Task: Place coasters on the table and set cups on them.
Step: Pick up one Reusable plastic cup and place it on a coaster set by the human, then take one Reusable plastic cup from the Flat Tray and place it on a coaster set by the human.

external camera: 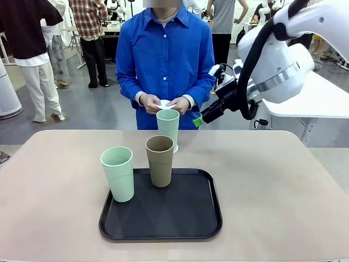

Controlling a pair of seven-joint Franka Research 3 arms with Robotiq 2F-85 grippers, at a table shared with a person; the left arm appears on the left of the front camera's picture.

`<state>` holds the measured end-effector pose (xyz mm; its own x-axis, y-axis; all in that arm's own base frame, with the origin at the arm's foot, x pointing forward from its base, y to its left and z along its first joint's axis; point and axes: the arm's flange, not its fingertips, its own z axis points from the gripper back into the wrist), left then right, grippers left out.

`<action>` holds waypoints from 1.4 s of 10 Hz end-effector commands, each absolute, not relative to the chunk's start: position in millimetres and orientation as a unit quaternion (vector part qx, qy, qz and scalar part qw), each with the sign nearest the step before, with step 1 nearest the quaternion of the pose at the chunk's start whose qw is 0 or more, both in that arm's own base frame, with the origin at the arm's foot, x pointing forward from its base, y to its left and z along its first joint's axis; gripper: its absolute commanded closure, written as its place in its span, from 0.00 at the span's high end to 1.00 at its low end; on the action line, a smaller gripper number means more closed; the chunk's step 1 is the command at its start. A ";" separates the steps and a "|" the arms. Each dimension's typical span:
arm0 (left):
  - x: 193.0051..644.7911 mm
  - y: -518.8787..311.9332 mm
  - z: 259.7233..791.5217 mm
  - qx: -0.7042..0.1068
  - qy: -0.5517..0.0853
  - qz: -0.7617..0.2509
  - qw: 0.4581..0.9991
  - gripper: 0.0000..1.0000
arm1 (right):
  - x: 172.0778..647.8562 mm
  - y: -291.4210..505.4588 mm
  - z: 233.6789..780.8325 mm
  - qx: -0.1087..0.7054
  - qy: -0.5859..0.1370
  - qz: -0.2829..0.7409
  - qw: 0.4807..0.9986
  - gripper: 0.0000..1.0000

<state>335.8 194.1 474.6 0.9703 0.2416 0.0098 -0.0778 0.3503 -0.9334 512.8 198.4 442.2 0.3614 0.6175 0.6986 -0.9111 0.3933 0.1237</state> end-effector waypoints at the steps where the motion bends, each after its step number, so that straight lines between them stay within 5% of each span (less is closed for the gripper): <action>1: 334.2 194.3 476.2 -0.566 -0.075 0.097 0.816 1.00 | 499.1 218.8 470.1 0.211 -0.193 0.478 0.830 1.00; 6: 334.2 194.3 476.2 -0.566 -0.075 0.097 0.816 1.00 | 507.0 265.4 497.3 0.106 -0.093 0.480 0.866 1.00; 14: 334.2 194.3 476.2 -0.566 -0.075 0.097 0.816 1.00 | 483.7 247.3 497.9 0.128 -0.133 0.474 0.861 1.00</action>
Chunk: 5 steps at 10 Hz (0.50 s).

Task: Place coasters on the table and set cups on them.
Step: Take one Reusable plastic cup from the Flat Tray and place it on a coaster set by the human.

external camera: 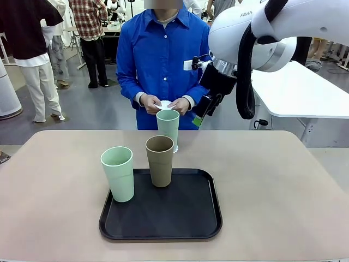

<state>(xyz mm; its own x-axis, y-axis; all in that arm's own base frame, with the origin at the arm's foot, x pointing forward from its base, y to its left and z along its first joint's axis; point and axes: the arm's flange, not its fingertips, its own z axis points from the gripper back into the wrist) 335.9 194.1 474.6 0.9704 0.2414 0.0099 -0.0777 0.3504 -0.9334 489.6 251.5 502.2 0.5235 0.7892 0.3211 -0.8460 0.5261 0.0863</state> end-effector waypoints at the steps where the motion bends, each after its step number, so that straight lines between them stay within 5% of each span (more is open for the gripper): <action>1: 334.2 194.3 476.2 -0.566 -0.075 0.097 0.816 1.00 | 483.7 247.3 497.9 0.128 -0.133 0.474 0.861 1.00; 2: 334.2 194.3 476.2 -0.566 -0.075 0.097 0.816 1.00 | 489.6 251.5 502.2 0.117 -0.122 0.473 0.865 1.00; 5: 334.2 194.3 476.2 -0.566 -0.075 0.097 0.816 1.00 | 436.6 131.8 520.6 0.010 -0.131 0.225 0.966 1.00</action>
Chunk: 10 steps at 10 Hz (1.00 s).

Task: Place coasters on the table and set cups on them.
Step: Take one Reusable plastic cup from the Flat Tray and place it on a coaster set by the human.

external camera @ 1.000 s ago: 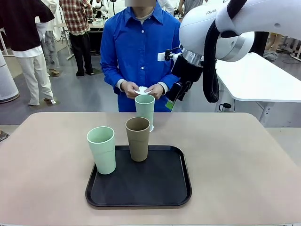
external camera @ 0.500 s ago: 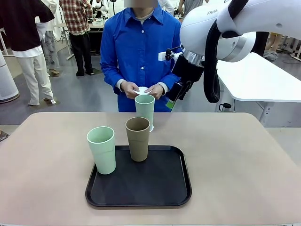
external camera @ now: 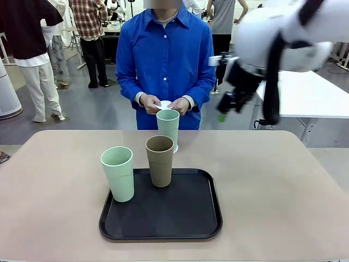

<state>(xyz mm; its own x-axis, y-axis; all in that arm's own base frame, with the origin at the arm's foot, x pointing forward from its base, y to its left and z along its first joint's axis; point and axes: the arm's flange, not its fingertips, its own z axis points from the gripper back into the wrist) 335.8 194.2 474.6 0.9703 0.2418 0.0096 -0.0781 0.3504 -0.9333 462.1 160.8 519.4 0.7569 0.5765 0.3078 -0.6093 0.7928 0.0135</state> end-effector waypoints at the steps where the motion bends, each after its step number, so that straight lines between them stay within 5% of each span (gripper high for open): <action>1: 334.2 194.3 476.2 -0.566 -0.075 0.097 0.816 1.00 | 429.0 108.3 523.3 0.014 -0.120 0.187 0.975 1.00; 6: 334.2 194.3 476.2 -0.566 -0.075 0.097 0.816 1.00 | 418.4 69.8 524.5 0.031 -0.110 0.174 0.978 1.00; 7: 334.2 194.3 476.2 -0.566 -0.075 0.097 0.816 1.00 | 420.7 30.9 517.1 0.159 -0.124 0.128 0.971 1.00; 10: 334.2 194.3 476.2 -0.566 -0.075 0.097 0.816 1.00 | 404.0 -48.3 495.0 0.304 -0.102 0.050 0.946 1.00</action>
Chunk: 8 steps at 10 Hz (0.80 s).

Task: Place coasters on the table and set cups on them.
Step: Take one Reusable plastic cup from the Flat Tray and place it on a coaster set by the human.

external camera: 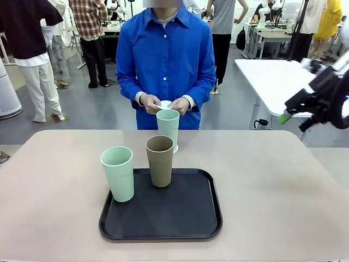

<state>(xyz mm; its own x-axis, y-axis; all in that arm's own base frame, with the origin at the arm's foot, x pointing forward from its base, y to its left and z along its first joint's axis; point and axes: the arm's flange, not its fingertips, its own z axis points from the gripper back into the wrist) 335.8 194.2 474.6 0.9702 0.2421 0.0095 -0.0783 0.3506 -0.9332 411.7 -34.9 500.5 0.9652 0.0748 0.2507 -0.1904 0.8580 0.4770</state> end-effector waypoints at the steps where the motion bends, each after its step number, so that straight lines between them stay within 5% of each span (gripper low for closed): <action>1: 334.2 194.3 476.2 -0.566 -0.075 0.097 0.816 1.00 | 398.0 -66.6 486.2 0.331 -0.094 0.042 0.938 1.00; 8: 334.2 194.3 476.2 -0.566 -0.075 0.097 0.816 1.00 | 361.0 -136.1 442.4 0.533 -0.203 0.059 0.819 1.00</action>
